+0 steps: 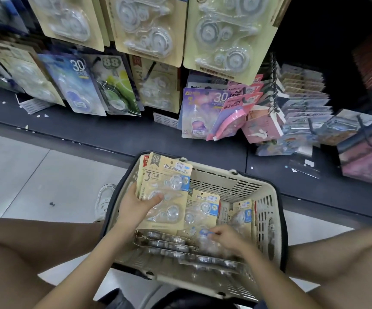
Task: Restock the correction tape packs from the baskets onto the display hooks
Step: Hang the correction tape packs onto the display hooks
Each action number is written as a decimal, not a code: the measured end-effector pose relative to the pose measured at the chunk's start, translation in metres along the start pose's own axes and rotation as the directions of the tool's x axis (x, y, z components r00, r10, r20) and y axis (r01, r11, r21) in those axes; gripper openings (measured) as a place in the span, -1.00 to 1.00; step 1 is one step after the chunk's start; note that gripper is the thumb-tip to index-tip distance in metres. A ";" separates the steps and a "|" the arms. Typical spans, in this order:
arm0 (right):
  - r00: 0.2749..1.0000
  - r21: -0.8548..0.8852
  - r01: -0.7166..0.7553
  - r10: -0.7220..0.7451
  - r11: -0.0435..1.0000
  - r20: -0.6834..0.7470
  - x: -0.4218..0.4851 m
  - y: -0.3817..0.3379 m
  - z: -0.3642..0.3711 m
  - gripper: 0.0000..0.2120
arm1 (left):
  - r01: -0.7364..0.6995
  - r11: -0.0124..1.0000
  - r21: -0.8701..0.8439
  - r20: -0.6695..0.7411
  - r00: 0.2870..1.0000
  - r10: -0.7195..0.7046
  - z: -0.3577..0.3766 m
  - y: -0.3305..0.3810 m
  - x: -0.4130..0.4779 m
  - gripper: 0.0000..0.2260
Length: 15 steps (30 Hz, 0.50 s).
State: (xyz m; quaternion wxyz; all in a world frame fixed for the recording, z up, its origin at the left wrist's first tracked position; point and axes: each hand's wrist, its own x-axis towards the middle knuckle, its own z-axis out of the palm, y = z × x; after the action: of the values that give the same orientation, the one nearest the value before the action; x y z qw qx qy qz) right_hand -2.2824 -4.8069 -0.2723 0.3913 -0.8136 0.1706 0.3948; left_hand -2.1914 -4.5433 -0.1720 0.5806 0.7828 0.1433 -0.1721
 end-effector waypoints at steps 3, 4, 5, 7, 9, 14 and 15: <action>1.000 0.059 0.026 -0.025 0.998 -0.019 -0.005 -0.012 -0.027 -0.83 | -0.057 0.996 0.071 -0.003 0.998 0.057 -0.004 0.011 -0.001 -0.53; 0.999 0.090 0.043 -0.041 0.995 -0.028 -0.009 -0.018 -0.037 -0.81 | -0.076 0.993 0.088 -0.009 0.997 0.077 -0.006 0.015 -0.001 -0.55; 0.996 0.116 0.087 -0.082 0.989 -0.043 -0.013 -0.024 -0.047 -0.78 | -0.091 0.989 0.116 -0.021 0.995 0.094 -0.008 0.020 -0.001 -0.56; 0.980 0.141 0.191 -0.181 0.971 -0.081 -0.023 -0.038 -0.070 -0.71 | -0.117 0.977 0.178 -0.041 0.991 0.126 -0.011 0.033 -0.004 -0.58; 0.964 0.153 0.252 -0.233 0.956 -0.130 -0.039 -0.053 -0.093 -0.71 | -0.161 0.961 0.227 -0.045 0.983 0.175 -0.015 0.048 -0.007 -0.60; 0.886 0.171 0.431 -0.379 0.886 -0.267 -0.095 -0.090 -0.148 -0.75 | -0.305 0.894 0.329 -0.008 0.945 0.326 -0.027 0.095 -0.021 -0.68; 0.865 0.210 0.471 -0.402 0.857 -0.301 -0.108 -0.097 -0.158 -0.81 | -0.335 0.874 0.353 -0.003 0.933 0.360 -0.030 0.105 -0.025 -0.68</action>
State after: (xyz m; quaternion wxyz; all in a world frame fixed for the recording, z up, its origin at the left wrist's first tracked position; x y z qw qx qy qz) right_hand -2.2130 -4.8706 -0.0794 0.5563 -0.8108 0.0809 0.1631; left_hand -2.1660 -4.5455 -0.0629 0.4499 0.8910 -0.0124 -0.0605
